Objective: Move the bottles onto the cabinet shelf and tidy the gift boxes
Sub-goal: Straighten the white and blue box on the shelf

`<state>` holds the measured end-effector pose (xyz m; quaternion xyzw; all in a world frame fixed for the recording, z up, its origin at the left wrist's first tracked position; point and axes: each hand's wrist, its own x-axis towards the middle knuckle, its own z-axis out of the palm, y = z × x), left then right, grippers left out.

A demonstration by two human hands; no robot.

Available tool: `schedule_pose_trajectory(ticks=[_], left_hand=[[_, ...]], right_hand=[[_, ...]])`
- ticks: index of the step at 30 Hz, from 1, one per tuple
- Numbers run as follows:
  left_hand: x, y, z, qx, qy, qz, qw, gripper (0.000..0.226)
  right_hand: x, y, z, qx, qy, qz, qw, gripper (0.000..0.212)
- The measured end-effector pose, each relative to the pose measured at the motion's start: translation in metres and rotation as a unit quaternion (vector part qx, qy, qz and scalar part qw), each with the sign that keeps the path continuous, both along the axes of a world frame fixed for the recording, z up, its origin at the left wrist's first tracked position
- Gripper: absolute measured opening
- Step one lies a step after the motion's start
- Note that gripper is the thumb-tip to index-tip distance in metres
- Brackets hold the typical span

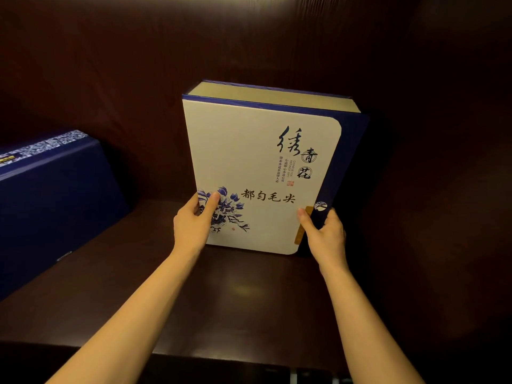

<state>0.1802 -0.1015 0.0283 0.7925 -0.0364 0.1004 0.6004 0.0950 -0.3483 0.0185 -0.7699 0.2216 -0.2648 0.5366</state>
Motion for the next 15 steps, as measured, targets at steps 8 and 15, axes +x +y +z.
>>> schedule_pose_trajectory(ticks=[8, 15], left_hand=[[-0.032, 0.011, -0.002, 0.005, -0.007, -0.002, 1.0, 0.037], [-0.065, 0.021, 0.0, -0.005, -0.008, -0.015, 1.0, 0.034]], right_hand=[[-0.03, 0.007, -0.005, 0.002, -0.014, 0.008, 1.0, 0.052], [-0.061, 0.014, -0.007, 0.003, -0.013, 0.01, 1.0, 0.053]])
